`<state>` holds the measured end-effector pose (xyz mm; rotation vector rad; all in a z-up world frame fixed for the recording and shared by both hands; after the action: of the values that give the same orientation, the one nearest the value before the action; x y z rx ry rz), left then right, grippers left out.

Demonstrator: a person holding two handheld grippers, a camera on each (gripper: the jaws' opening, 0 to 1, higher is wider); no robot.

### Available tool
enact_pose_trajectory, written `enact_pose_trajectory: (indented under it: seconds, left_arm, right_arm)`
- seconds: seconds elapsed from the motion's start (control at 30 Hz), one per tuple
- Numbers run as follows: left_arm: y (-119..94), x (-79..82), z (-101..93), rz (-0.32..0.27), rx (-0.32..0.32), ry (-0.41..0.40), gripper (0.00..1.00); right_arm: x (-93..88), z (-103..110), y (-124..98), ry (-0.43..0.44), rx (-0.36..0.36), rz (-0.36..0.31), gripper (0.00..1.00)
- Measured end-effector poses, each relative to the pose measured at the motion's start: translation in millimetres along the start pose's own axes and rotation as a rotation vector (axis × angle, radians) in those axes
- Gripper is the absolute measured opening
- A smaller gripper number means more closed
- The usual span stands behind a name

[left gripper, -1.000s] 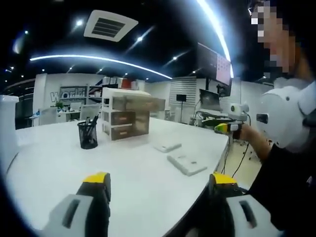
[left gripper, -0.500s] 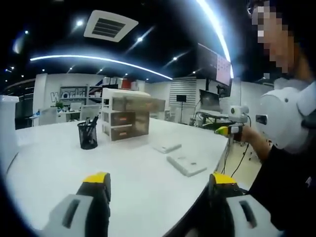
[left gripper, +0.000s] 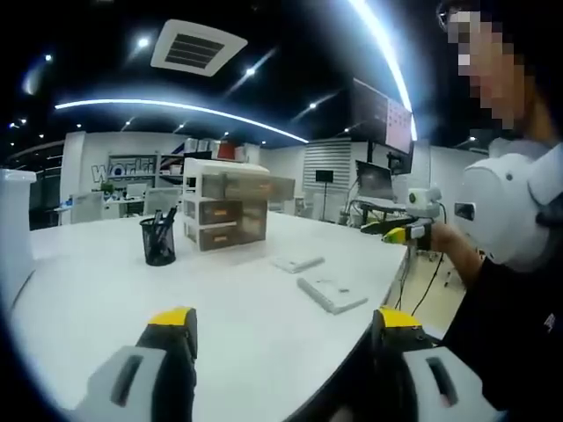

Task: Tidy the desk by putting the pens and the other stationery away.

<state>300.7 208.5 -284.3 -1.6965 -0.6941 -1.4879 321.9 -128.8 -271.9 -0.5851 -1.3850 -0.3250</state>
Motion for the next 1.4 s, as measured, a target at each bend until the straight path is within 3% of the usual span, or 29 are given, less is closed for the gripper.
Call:
enact_pose_trajectory:
  seconds: [0.47, 1.4]
  left_arm:
    - [-2.7, -6.4, 3.6, 0.008, 0.002, -0.001, 0.81]
    - [-16.8, -17.9, 8.7, 0.014, 0.025, -0.003, 0.81]
  right_arm:
    - [-5.4, 9.7, 10.9, -0.022, 0.058, 0.143, 0.56]
    - [2.8, 39.4, 53.5, -0.184, 0.274, 0.461, 0.53]
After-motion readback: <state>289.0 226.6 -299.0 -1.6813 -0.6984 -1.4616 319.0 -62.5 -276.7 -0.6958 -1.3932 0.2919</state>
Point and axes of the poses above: the point that each gripper's makers call its tool centre point, and the gripper's own axes: y roughly forward along the fingers, z roughly to its left, x roughly out of its top, the point moved 4 cm from there along -y, roughly backward along the fingers, and after that the axes turned 12 degrees about x, right-handed, at the moved point
